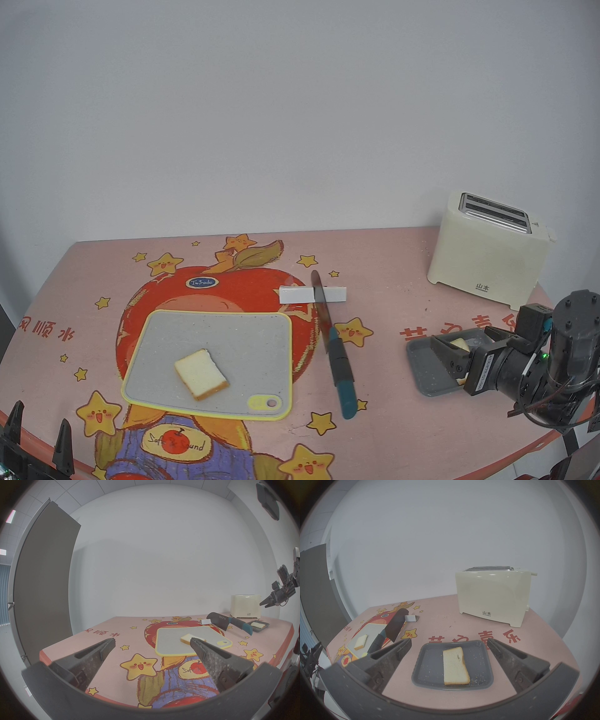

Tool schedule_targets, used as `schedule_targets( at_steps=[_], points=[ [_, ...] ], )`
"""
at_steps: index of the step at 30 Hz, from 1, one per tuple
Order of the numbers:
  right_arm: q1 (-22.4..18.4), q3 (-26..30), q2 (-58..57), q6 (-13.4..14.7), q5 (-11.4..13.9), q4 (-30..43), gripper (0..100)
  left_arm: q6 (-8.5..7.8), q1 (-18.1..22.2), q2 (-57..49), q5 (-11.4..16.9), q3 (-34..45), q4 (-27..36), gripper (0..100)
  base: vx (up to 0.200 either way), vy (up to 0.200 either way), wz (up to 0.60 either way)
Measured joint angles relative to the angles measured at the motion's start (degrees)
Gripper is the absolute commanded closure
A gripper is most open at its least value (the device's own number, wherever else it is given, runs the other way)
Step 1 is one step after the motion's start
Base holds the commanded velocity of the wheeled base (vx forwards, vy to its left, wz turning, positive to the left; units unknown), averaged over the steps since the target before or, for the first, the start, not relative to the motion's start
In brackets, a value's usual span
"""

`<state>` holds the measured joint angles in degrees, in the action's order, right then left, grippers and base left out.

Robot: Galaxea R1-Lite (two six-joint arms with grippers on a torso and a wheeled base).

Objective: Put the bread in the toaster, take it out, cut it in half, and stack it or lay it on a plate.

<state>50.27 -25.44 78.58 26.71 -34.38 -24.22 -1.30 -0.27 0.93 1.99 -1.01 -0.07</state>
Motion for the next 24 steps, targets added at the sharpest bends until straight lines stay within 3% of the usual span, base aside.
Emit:
schedule_targets(
  at_steps=[24],
  points=[
    [-0.4,0.5,0.0,0.0,0.1,0.0,0,0.05,0.0,0.0,-0.1,0.0,0.0,0,0.0,0.0,0.0]
  ],
)
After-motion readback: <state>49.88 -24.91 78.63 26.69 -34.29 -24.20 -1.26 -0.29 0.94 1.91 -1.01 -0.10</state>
